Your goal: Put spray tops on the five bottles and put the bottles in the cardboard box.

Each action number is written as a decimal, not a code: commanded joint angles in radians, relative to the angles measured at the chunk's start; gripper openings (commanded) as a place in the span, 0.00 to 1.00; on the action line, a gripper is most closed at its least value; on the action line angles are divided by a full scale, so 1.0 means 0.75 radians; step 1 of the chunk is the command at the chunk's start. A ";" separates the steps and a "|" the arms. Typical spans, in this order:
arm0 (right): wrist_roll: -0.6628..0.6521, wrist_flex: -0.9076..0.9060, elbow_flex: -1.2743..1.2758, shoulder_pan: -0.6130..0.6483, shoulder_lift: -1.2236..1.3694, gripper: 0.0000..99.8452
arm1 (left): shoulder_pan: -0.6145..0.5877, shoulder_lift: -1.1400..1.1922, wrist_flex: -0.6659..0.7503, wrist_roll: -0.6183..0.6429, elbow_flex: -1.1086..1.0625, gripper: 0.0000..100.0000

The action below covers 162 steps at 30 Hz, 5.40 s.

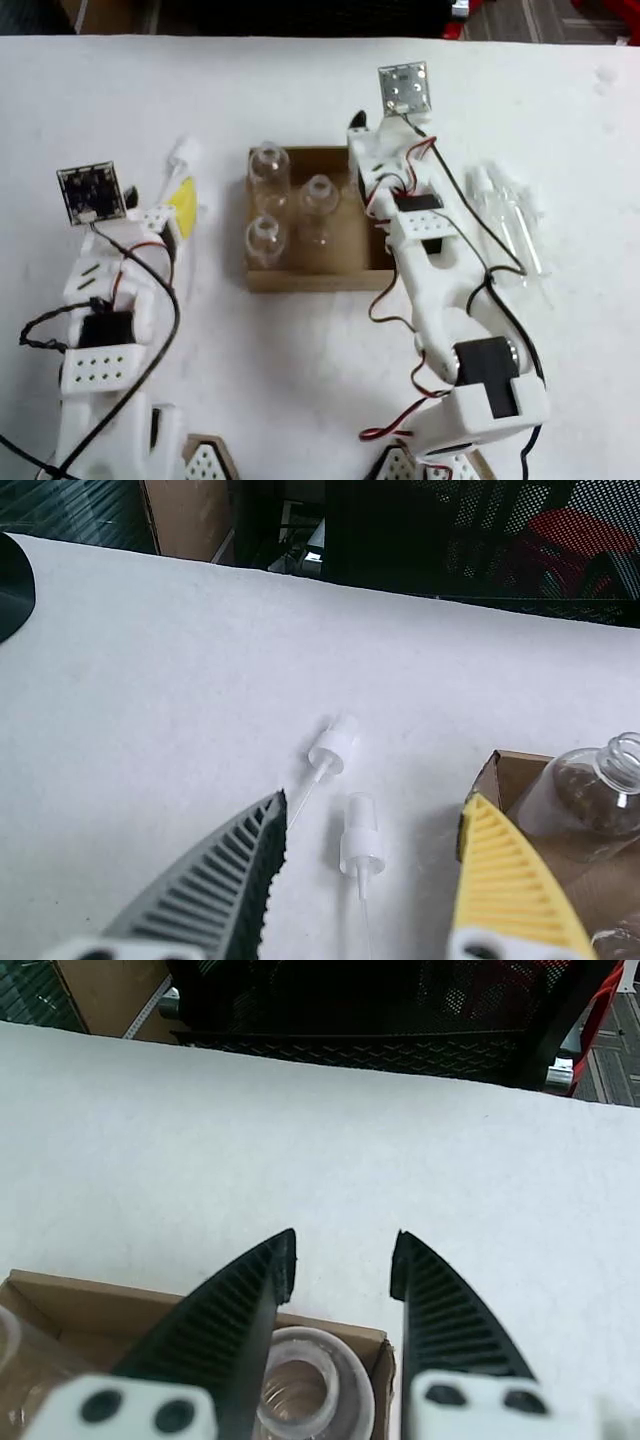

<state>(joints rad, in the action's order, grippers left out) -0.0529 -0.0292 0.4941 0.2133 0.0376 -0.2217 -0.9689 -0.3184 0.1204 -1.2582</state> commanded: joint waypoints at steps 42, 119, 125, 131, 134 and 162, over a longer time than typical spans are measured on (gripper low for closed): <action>0.307 -0.570 -0.125 -0.353 -0.549 0.14 | 0.015 -0.024 0.039 -0.020 0.010 0.27; -0.851 -2.264 -2.465 -0.678 1.316 0.02 | 0.077 -0.034 0.043 -0.110 -0.014 0.27; -0.845 -2.270 -2.375 -0.672 1.071 0.02 | 0.077 -0.034 0.043 -0.110 -0.014 0.27; -0.841 -2.268 -1.882 -0.598 0.609 0.02 | 0.077 -0.034 0.043 -0.110 -0.014 0.27; -0.837 -2.264 -1.620 -0.523 0.337 0.02 | 0.077 -0.034 0.043 -0.110 -0.014 0.27; -0.047 -0.271 0.845 0.077 -1.625 0.02 | 0.077 -0.034 0.041 -0.115 -0.014 0.27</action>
<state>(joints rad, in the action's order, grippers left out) -0.1297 -0.4097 1.0004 0.2516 -1.1070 -0.1741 -0.9689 -0.3184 0.0483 -1.2781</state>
